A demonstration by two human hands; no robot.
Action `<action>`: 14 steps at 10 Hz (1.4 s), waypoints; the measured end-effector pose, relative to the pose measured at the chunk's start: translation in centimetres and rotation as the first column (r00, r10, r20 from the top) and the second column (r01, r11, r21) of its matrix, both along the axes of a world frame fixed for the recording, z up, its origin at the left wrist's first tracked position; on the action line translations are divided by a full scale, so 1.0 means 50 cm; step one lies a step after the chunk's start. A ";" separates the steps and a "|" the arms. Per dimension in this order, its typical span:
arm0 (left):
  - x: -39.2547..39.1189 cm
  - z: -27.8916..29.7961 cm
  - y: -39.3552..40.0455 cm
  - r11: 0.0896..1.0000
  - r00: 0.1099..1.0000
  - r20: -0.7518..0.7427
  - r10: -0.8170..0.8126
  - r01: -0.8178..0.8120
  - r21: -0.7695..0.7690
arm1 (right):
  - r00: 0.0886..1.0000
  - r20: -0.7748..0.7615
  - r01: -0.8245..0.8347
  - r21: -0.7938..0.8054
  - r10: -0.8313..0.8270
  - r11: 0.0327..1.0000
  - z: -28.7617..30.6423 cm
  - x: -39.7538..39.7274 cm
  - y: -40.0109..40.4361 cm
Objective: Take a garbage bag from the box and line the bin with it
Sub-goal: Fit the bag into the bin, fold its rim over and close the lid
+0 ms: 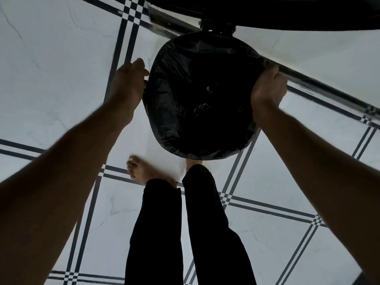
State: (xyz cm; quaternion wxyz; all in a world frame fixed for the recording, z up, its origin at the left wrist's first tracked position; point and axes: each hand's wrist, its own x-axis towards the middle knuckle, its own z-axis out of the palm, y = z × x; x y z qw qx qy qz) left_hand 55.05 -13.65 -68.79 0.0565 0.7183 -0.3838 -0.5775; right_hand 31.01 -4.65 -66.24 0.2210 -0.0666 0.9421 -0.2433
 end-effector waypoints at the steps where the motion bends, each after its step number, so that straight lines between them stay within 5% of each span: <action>1: -0.006 0.066 -0.011 0.996 0.999 -0.044 0.024 -0.020 0.093 | 0.997 0.073 0.008 0.000 -0.008 1.000 0.005 0.001 0.000; 3: -0.005 0.054 -0.014 0.988 0.997 -0.042 0.067 -0.061 0.139 | 0.973 0.221 0.104 -0.131 -0.073 0.986 0.020 -0.005 0.005; 5: 0.026 0.090 0.085 0.955 0.967 0.173 0.188 -0.139 -0.261 | 0.988 0.060 0.153 -0.194 -0.144 0.969 0.067 0.007 0.086; 7: 0.030 0.090 0.196 0.870 0.884 -0.068 0.462 -0.437 0.227 | 0.885 0.374 0.330 -0.080 -0.278 0.941 0.084 0.071 0.195; 13: 0.043 0.094 0.216 0.740 0.729 -0.223 0.648 -0.531 0.414 | 0.491 0.822 0.592 -0.072 -0.289 0.802 0.053 0.020 0.189; 14: 0.040 0.095 0.216 0.738 0.724 -0.220 0.654 -0.545 0.398 | 0.503 0.804 0.625 -0.085 -0.317 0.776 0.056 0.028 0.190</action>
